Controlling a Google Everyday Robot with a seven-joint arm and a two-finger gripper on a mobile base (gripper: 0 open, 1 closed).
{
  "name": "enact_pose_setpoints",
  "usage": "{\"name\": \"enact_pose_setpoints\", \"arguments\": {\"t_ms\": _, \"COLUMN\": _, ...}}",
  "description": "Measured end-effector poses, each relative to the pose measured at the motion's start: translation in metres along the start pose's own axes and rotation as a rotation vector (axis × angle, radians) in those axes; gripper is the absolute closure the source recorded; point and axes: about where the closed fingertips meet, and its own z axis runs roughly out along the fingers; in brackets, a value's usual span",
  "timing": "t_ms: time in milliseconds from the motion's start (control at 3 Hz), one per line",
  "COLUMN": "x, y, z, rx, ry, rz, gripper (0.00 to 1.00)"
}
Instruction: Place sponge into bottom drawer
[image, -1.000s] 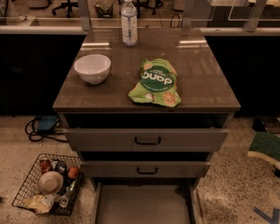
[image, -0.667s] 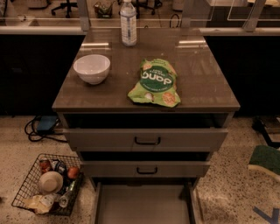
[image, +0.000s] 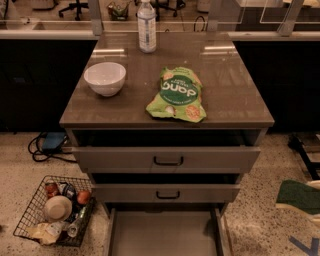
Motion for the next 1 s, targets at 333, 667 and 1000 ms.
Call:
{"name": "enact_pose_setpoints", "arguments": {"t_ms": 333, "x": 0.009, "y": 0.001, "z": 0.017, "rx": 0.013, "ry": 0.025, "rz": 0.005, "gripper": 1.00}}
{"name": "enact_pose_setpoints", "arguments": {"t_ms": 667, "x": 0.040, "y": 0.013, "z": 0.053, "rx": 0.020, "ry": 0.042, "rz": 0.020, "gripper": 1.00}}
{"name": "enact_pose_setpoints", "arguments": {"t_ms": 1000, "x": 0.076, "y": 0.032, "z": 0.098, "rx": -0.007, "ry": 0.044, "rz": 0.028, "gripper": 1.00}}
